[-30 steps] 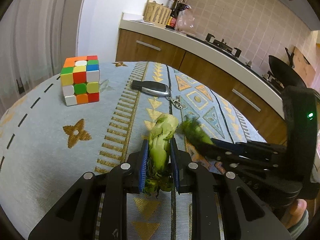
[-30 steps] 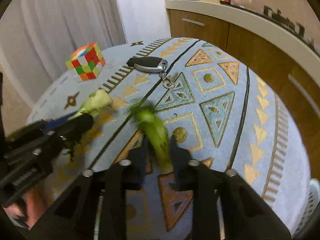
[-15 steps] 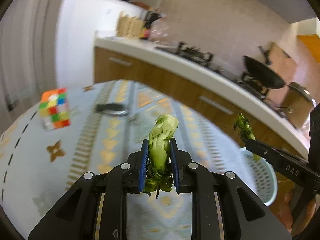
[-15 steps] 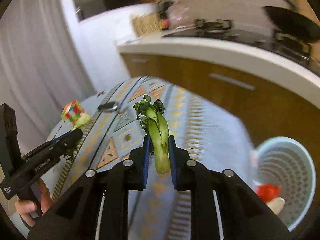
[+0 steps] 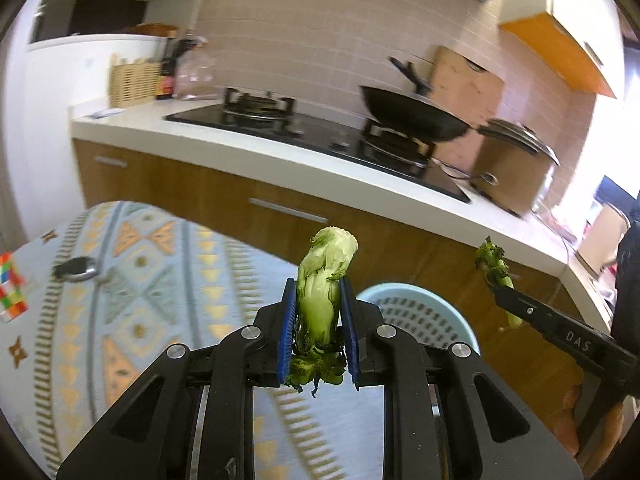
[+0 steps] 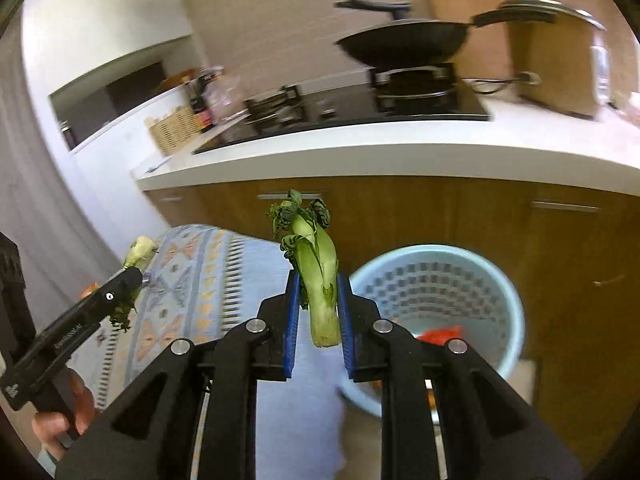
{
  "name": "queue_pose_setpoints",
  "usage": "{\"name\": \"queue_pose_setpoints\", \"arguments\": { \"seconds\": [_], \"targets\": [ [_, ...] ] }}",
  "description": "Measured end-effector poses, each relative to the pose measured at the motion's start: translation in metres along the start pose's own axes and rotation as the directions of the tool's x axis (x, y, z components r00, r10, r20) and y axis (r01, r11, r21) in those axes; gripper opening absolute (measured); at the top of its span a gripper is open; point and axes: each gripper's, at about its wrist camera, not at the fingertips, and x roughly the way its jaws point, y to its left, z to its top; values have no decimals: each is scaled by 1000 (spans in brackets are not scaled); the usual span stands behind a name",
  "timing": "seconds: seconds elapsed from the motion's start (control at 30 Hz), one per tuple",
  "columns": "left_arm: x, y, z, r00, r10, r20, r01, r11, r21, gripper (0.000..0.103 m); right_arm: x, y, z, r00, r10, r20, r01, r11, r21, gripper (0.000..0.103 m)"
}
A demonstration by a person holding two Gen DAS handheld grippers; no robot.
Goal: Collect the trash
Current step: 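Carry both bok choy pieces over the wastebasket and open both tools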
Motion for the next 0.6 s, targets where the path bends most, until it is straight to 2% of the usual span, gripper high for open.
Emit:
{"name": "queue_pose_setpoints", "arguments": {
  "seconds": [0.13,0.27,0.4,0.6],
  "targets": [
    [24,-23,-4,997,-61,-53,62,998,10,19,-3,-25,-10,998,-62,-19,63,997,37,16],
    [53,-42,-18,981,-135,-141,138,990,13,19,4,-53,-28,992,-105,-65,110,991,82,16],
    [78,-59,-35,961,-170,-216,182,983,38,20,17,-74,-43,983,-147,-114,159,981,109,16],
    [107,-74,-51,936,-190,-296,214,976,50,20,44,-97,-55,969,-151,-194,183,970,157,17]
  ]
}}
